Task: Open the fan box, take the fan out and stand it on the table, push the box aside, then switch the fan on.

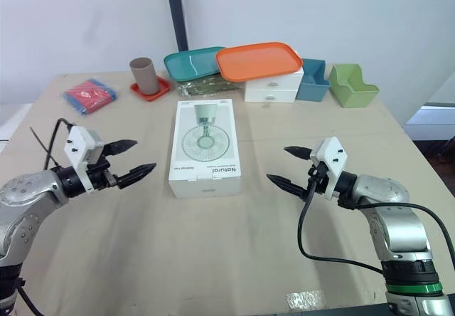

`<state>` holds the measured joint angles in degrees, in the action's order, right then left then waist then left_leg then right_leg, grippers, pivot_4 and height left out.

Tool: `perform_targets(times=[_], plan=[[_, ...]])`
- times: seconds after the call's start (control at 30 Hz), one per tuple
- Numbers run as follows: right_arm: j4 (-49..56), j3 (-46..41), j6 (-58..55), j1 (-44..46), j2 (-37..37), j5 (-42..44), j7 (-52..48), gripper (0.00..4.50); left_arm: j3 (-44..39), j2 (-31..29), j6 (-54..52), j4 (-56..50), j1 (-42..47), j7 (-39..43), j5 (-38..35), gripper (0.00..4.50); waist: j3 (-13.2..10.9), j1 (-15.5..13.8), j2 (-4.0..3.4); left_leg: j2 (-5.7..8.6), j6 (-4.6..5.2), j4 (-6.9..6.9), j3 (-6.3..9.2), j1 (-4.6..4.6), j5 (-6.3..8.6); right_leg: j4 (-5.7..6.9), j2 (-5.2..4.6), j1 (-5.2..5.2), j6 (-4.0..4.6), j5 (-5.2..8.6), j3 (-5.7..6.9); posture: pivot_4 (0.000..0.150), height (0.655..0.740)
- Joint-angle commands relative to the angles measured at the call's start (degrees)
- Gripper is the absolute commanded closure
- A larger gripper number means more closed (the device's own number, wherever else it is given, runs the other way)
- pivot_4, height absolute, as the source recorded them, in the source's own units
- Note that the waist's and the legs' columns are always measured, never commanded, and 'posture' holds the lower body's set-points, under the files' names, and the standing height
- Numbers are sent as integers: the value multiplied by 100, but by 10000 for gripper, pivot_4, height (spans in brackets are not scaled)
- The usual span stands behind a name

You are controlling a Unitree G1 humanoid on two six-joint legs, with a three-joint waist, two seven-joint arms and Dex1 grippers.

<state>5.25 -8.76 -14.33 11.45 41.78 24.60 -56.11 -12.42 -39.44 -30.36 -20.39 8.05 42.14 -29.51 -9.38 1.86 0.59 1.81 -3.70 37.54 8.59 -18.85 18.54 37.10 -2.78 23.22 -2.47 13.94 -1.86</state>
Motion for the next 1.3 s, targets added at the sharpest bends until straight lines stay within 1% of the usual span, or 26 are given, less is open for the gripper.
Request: perform_targets(times=[0.03, 0.17, 0.27, 0.3, 0.33, 0.47, 0.67, 0.77, 0.9, 1.1, 1.3], plan=[[604, 273, -187, 448, -89, 104, 32, 0, 837, -45, -230, -250, 747, 368, -21, 11992, 0, 1, 0, 1, 0, 0, 0, 0, 0, 0, 0, 0, 0, 0, -1, 1500, 7400], [875, 503, -349, 664, -153, 64, 113, 0, 1237, 77, -265, -34, 1051, 350, 178, 26798, -1, 7, 0, 5, -5, 1, -3, -5, -4, 0, 0, 5, -5, -6, -9, 1500, 7400], [1134, 766, -515, 913, -226, -127, 299, 0, 1531, 165, -331, 305, 1335, 353, 307, 35970, -1, 5, 1, 3, -6, 2, -4, -3, -6, -1, 6, 5, -6, -8, -14, 1500, 7400], [1187, 834, -543, 979, -244, -191, 373, 0, 1608, 161, -330, 388, 1387, 381, 375, 41328, -1, 10, 1, 4, -6, 3, -3, -4, -6, 0, 5, 6, -7, -8, -14, 1500, 7400], [1238, 893, -559, 1033, -265, -235, 420, 0, 1668, 154, -344, 457, 1419, 411, 429, 44752, -1, 13, 1, 3, -7, 4, -4, -5, -6, 0, 6, 8, -6, -9, -14, 1500, 7400], [1476, 1209, -769, 1258, -422, -412, 675, 0, 1770, 179, -407, 621, 1467, 537, 458, 44752, 0, 8, 2, 3, -19, 4, -3, -6, -13, -2, 5, 9, -6, -9, -15, 1500, 7400], [1774, 1975, -1115, 1654, -729, -852, 954, 0, 1976, 199, -460, 721, 1574, 765, 496, 44752, 1, 9, 2, 4, -18, 4, -1, -5, -13, -1, 6, 8, -6, -9, -15, 1500, 7400], [1804, 2189, -1295, 1794, -849, -995, 1043, 0, 1938, 197, -530, 725, 1661, 932, 363, 44752, 3, 11, 2, 4, -20, 5, -1, -6, -14, -1, 5, 9, -6, -9, -14, 1500, 7400], [1784, 2309, -1450, 1900, -929, -1109, 1080, 0, 1913, 164, -607, 707, 1758, 1128, 268, 44752, 3, 12, 3, 5, -20, 6, 1, -7, -14, 0, 5, 11, -6, -9, -14, 1500, 7400], [1709, 2466, -1431, 1964, -836, -1361, 974, 0, 2025, 139, -660, 766, 1747, 1189, 406, 44752, 3, 12, 3, 5, -19, 5, 1, -7, -13, -1, 6, 11, -6, -9, -13, 1500, 7400], [1680, 2632, -1395, 2060, -908, -1618, 994, 0, 2112, 167, -650, 784, 1672, 1159, 519, 44752, 4, 12, 2, 5, -18, 6, 0, -5, -13, 0, 6, 10, -7, -9, -14, 1500, 7400]])
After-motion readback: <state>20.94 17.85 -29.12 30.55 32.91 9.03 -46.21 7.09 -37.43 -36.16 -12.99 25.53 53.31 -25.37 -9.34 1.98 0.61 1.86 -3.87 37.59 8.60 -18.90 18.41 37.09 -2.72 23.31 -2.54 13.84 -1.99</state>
